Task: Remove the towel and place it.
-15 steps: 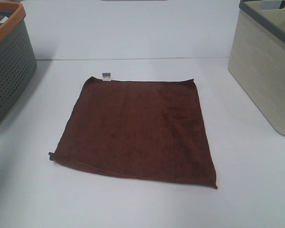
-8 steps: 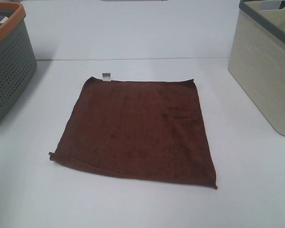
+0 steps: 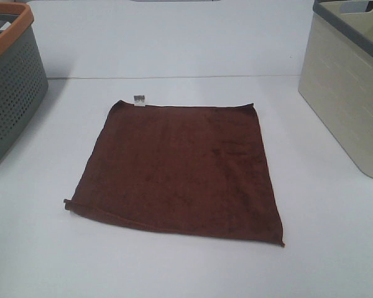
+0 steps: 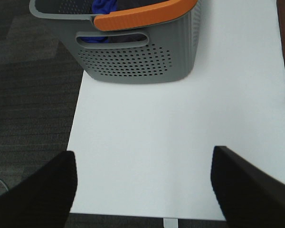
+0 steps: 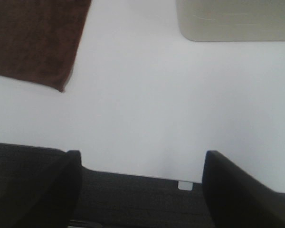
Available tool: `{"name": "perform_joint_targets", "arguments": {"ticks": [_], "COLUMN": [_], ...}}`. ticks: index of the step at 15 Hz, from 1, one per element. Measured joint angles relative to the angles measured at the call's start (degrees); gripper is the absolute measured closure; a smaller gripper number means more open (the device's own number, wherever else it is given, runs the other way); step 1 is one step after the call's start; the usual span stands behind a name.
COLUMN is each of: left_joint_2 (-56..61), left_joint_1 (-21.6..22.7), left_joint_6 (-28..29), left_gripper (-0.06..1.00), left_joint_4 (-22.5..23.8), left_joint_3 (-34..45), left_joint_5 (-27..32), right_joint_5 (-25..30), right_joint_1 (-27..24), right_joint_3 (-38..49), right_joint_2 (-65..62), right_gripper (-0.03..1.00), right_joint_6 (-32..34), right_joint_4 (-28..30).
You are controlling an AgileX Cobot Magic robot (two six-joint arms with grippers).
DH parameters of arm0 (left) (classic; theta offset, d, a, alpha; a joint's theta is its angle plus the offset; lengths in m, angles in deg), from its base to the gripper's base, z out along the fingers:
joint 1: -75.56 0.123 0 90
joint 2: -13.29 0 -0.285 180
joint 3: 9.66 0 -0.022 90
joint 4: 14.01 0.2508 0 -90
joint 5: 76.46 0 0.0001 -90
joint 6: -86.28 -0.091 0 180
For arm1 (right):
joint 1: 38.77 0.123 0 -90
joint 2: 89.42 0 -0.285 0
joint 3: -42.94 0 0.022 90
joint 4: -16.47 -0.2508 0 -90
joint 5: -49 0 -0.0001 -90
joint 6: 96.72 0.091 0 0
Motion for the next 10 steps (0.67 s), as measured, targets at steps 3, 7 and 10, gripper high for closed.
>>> {"name": "perform_joint_targets", "arguments": {"ticks": [3,7,10], "left_joint_2": [12.43,16.44,16.50], "left_joint_1": [0.00,0.00,0.00], "left_joint_6": [0.00,0.00,-0.23], "left_gripper": [0.20,0.20,0.20], "left_joint_4": [0.17,-2.64,-4.58], "left_joint_3": [4.93,9.22,11.23], "left_joint_5": [-0.06,-0.11,-4.18], "right_joint_5": [-0.40,0.00,-0.69], "right_joint_1": [0.00,0.00,0.00], "right_joint_3": [3.78,4.30,5.33], "right_joint_2": [-11.29,-17.13,-17.13], "right_gripper": [0.34,0.34,0.34], "right_joint_6": [-0.63,-0.11,-0.11], "right_joint_4": [-0.69,-1.03,-1.20]}}
